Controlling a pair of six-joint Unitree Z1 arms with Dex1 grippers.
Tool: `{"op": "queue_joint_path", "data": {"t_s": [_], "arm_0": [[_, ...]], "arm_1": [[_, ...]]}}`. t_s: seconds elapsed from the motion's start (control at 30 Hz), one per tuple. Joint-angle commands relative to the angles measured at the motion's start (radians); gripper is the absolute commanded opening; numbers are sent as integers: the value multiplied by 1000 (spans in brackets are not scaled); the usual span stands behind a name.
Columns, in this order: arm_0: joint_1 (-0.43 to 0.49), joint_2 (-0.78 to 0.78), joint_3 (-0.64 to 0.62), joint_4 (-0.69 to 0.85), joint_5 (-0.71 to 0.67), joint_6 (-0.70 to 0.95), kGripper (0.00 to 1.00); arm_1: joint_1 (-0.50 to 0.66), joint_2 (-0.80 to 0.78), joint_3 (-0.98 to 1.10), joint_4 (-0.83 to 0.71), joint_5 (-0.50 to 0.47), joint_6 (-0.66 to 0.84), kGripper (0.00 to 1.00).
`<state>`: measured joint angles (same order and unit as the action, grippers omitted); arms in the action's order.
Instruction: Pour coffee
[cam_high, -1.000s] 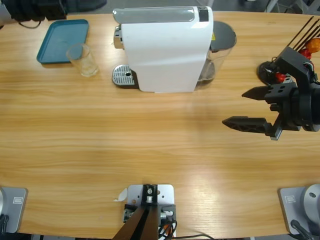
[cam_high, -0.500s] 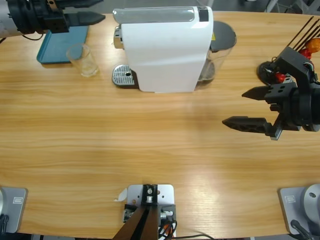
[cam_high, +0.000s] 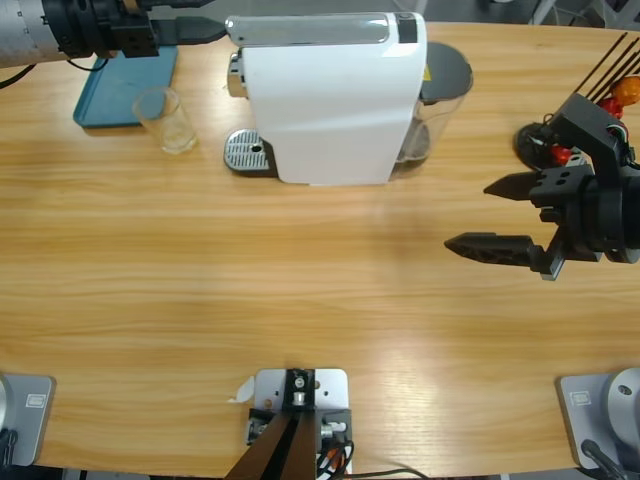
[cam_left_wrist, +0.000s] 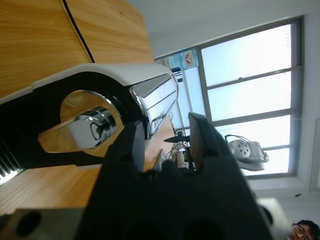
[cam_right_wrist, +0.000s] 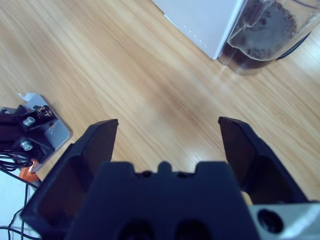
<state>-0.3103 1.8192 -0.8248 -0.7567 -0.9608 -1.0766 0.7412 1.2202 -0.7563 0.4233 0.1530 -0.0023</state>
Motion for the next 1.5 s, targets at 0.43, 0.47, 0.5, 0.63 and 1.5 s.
{"op": "queue_joint_path", "data": {"t_s": [0.43, 0.47, 0.5, 0.63, 1.5], "arm_0": [[-24, -56, -52, 35, 2, -31, 356], [-24, -61, -54, 37, 2, -33, 356], [-24, -67, -55, 39, 2, -35, 354], [-24, -97, -62, 54, 2, -40, 355], [-44, -106, -139, 92, -11, -48, 355]], "arm_1": [[10, 4, 30, -6, -9, 10, 890], [10, 4, 30, -6, -9, 11, 890], [10, 4, 31, -6, -9, 11, 890], [10, 4, 31, -6, -9, 11, 890], [10, -7, 34, -8, -9, 11, 890]]}}
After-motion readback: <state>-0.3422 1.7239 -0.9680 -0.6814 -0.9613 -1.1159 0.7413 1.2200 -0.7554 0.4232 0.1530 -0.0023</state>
